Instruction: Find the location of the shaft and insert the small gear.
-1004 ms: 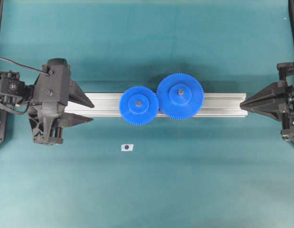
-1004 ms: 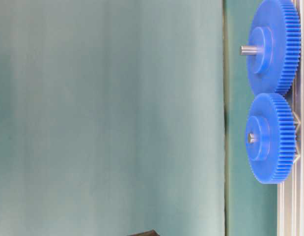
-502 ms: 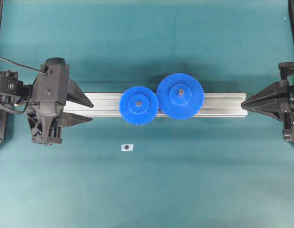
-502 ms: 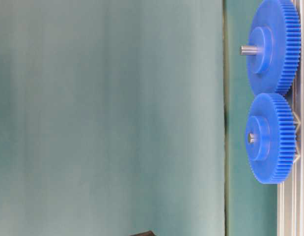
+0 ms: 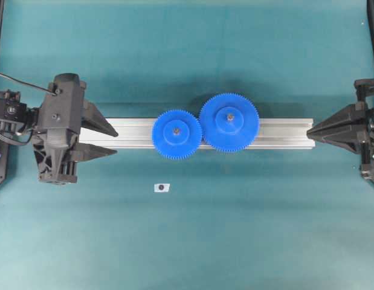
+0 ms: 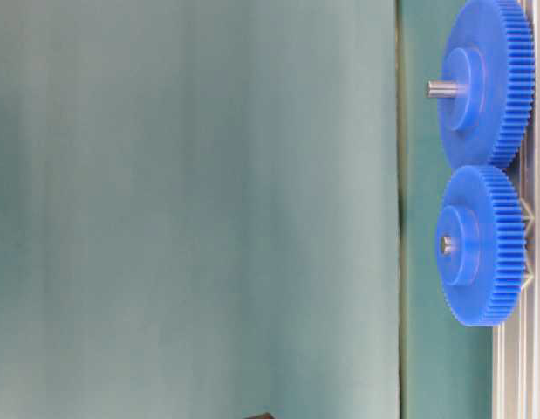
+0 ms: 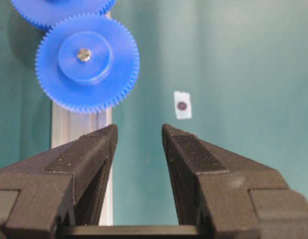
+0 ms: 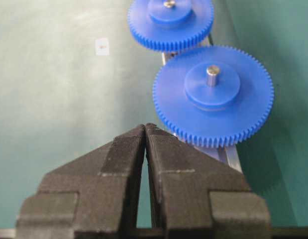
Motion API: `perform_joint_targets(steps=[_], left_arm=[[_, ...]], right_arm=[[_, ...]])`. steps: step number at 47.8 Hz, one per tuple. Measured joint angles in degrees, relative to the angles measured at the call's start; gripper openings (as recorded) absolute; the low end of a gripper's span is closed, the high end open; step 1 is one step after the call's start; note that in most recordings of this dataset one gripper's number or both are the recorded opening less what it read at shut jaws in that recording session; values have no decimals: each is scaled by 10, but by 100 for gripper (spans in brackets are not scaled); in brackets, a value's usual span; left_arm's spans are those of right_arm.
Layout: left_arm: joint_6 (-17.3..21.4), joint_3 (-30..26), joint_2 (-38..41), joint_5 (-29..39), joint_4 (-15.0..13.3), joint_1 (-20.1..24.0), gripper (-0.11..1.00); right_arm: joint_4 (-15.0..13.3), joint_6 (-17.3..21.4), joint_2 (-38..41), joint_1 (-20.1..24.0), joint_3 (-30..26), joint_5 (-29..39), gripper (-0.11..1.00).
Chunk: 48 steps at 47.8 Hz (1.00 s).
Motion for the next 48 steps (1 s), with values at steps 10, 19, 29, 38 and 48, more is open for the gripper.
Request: perform_joint_targets(steps=[10, 19, 29, 38, 48], left_arm=[[0, 4, 0, 0, 0, 0, 46], [0, 4, 0, -1, 0, 0, 46], [0, 4, 0, 0, 0, 0, 46], [0, 4, 0, 0, 0, 0, 46], [0, 6, 0, 0, 0, 1, 46]], right_arm=[[1, 0, -4, 1, 0, 0, 13], [1, 0, -6, 0, -1, 0, 13], [1, 0, -7, 1, 0, 0, 13], [1, 0, -7, 0, 0, 0, 13], [1, 0, -6, 1, -1, 1, 13]])
